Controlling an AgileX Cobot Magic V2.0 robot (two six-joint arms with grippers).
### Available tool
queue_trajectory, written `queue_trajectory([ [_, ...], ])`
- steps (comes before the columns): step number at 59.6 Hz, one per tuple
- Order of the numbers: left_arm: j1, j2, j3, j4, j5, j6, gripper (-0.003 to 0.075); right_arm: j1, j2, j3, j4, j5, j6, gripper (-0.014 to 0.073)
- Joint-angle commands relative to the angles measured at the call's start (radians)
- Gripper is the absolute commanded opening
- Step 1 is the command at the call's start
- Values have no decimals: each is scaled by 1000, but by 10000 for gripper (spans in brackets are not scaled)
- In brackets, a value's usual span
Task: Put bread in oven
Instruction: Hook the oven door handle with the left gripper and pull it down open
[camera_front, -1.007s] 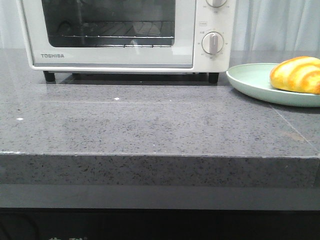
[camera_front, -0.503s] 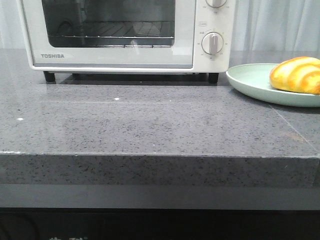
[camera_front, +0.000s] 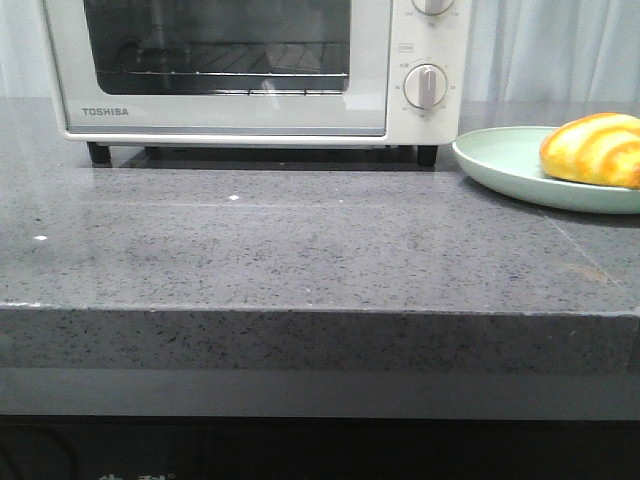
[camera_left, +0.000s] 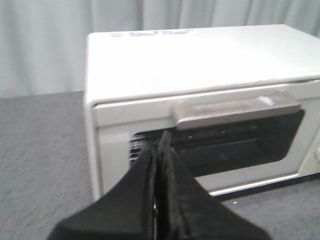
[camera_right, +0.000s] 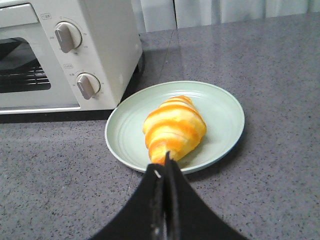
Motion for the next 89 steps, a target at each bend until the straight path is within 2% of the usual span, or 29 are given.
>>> queue_trajectory([
  [1,-62,83,-124,2,-83,-3,-20,-5,15,-40,8,-61,-10,-69],
  [15,-119,301,-335,2,-74,-3,-20,-5,15,-40,3,-56,-31,-69],
  [21,-119,356,-382,2,-59,-3,-20,-5,15,-40,3,-52,-82,-69],
  [29,-119,400,-419,2,-12,-3,-20,-5,15,-40,3,-52,-85,-69],
  [49,-121,418,-419,2,119,-3,-20,-5,15,-40,3,-52,-85,-69],
  [67,-185,341,-402,2,440,-3,-20,-5,15,-40,3,-52,-85,-69],
  [89,-254,292,-196,-39,430,-3,-20,-5,15,-40,3,-52,-85,-69],
])
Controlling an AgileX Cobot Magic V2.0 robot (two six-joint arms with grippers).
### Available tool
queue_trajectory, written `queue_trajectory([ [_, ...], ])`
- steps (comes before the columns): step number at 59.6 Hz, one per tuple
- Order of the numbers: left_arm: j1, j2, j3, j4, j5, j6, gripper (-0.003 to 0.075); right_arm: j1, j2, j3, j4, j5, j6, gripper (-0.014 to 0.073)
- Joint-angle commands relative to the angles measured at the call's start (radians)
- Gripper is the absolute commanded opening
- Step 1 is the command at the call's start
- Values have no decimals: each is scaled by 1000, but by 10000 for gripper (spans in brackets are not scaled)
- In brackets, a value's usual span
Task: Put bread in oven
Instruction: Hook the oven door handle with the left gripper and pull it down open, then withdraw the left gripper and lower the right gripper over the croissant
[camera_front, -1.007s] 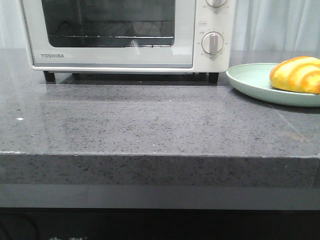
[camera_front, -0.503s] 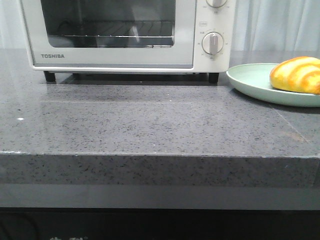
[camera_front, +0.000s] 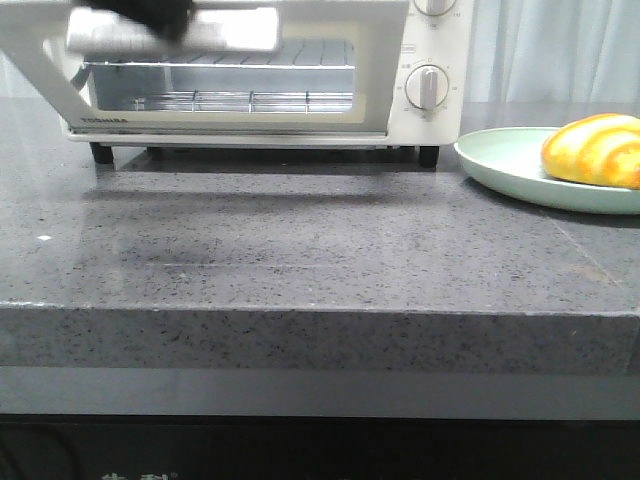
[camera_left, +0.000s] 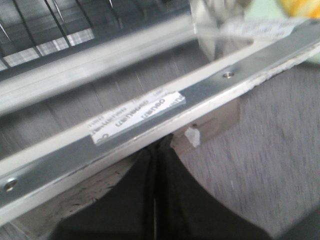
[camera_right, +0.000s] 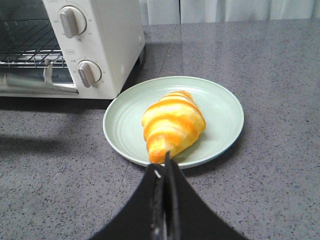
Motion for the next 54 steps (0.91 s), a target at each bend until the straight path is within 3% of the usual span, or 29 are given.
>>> queue_trajectory([
  [1,-10,-11,26,-24,-83,-3,-21,-5,15,-40,1,-72,-7,-69],
  [15,-10,-11,109,-48,-112,-3,-20,-5,15,-40,1,-71,-7,-69],
  [36,-43,-92,111,-87,-130,-3,-20,-5,15,-40,1,-65,-7,-69],
  [54,183,-192,125,-30,-277,-3,-21,-5,19,-40,11,-4,-7,-69],
])
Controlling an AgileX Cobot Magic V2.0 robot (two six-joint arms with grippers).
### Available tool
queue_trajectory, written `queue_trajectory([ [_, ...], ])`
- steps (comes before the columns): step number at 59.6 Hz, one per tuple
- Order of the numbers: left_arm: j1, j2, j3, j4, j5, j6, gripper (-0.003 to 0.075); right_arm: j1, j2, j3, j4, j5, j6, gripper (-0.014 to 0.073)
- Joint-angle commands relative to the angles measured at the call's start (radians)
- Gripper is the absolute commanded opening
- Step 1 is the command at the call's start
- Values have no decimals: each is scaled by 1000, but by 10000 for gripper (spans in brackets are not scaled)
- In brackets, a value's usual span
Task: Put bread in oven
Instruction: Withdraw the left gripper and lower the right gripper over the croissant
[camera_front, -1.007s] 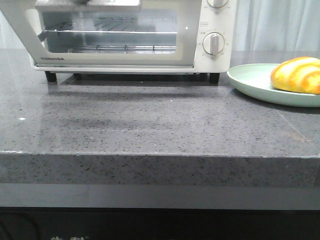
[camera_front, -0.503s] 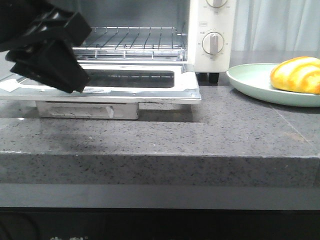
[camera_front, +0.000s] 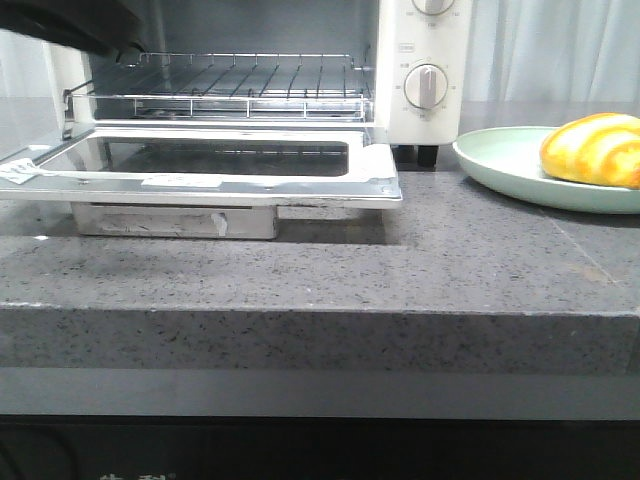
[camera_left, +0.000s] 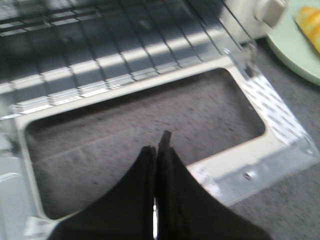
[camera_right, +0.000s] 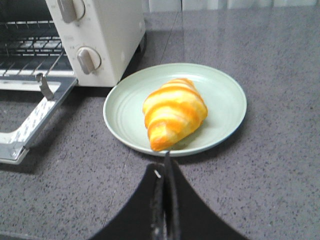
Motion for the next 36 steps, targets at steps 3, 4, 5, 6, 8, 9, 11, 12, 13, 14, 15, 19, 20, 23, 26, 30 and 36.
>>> queue_trajectory([
  [3,100,-90,0,23,-95,-3,-21,-5,19,-42,9,-52,-7,-69],
  [4,121,-100,9,23,-100,-3,-21,-5,19,-43,10,-51,-7,-69],
  [5,134,-117,17,25,-104,-3,-21,-5,19,-43,10,-49,-7,-69],
  [6,155,-128,30,25,-110,-3,-21,-5,19,-43,11,-49,-7,-69],
  [8,182,-160,50,25,-121,-3,-21,-5,19,-43,13,-46,-6,-69],
  [9,202,-181,67,25,-130,-3,-21,-5,19,-43,15,-43,-6,-69],
  [11,228,-211,98,25,-144,-3,-21,-5,19,-43,18,-39,-2,-69],
  [12,248,-235,111,25,-153,-3,-21,-5,19,-43,19,-36,0,-69],
  [13,260,-251,131,25,-160,-3,-21,-5,19,-43,22,-34,1,-69],
  [14,272,-268,145,25,-166,-3,-21,-5,19,-43,24,-30,1,-69],
  [15,289,-295,165,25,-171,-3,-20,-5,19,-43,28,-27,2,-69],
  [19,335,-383,234,25,-181,-3,-20,-5,19,-43,44,-20,10,-69],
  [20,342,-402,247,25,-181,-3,-20,-5,19,-43,47,-18,13,-69],
  [23,365,-468,292,25,-177,-3,-20,-5,19,-43,58,-18,16,-69],
  [26,374,-530,339,25,-177,-3,-20,-5,19,-43,67,-19,16,-69],
  [30,378,-630,404,19,-177,-3,-20,-5,19,-43,74,-18,16,-69],
  [36,378,-728,472,7,-177,-3,-20,-5,19,-46,95,-18,16,-37],
])
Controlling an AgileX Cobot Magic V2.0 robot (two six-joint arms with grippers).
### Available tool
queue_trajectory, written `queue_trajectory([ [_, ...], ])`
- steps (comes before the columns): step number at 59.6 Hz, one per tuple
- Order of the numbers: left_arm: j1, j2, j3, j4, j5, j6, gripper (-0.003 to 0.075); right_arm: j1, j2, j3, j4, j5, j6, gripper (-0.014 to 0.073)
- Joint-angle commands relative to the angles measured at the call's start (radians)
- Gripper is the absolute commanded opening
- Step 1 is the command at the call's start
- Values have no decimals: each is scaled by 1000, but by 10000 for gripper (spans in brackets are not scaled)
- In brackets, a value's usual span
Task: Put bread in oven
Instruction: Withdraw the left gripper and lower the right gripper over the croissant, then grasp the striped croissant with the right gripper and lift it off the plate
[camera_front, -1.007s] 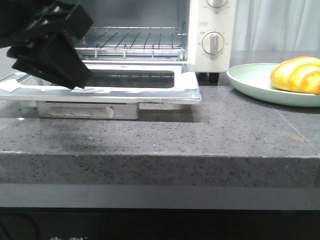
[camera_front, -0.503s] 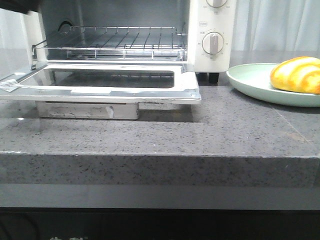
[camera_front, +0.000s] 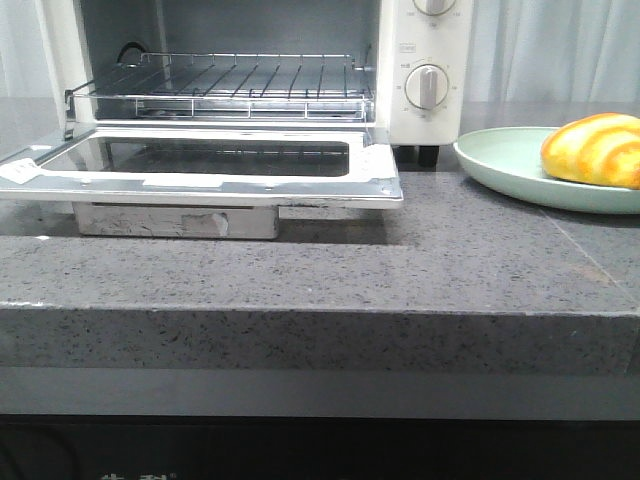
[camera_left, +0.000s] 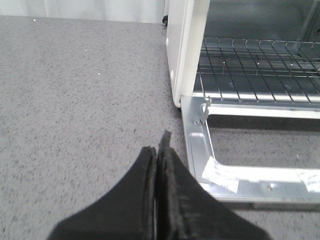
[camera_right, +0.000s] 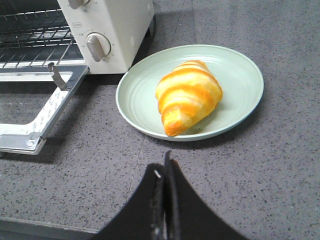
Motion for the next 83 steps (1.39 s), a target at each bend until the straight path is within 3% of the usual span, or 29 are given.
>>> queue_trajectory([
  [1,2,-74,24,-19,-75,-3,-20,-5,13,-44,32,-63,1,-19],
  [17,2,-164,62,-23,-61,-3,-20,-5,88,-108,113,-55,8,383],
  [27,2,-164,62,-23,-61,-3,-20,-14,324,-218,151,-65,11,461],
  [38,2,-164,62,-23,-61,-3,-20,-111,634,-405,231,17,23,575],
  [50,2,-164,62,-23,-61,-3,-20,-180,824,-520,305,67,16,596],
  [83,2,-164,62,-23,-61,-3,-20,-133,1062,-648,313,152,-38,596],
])
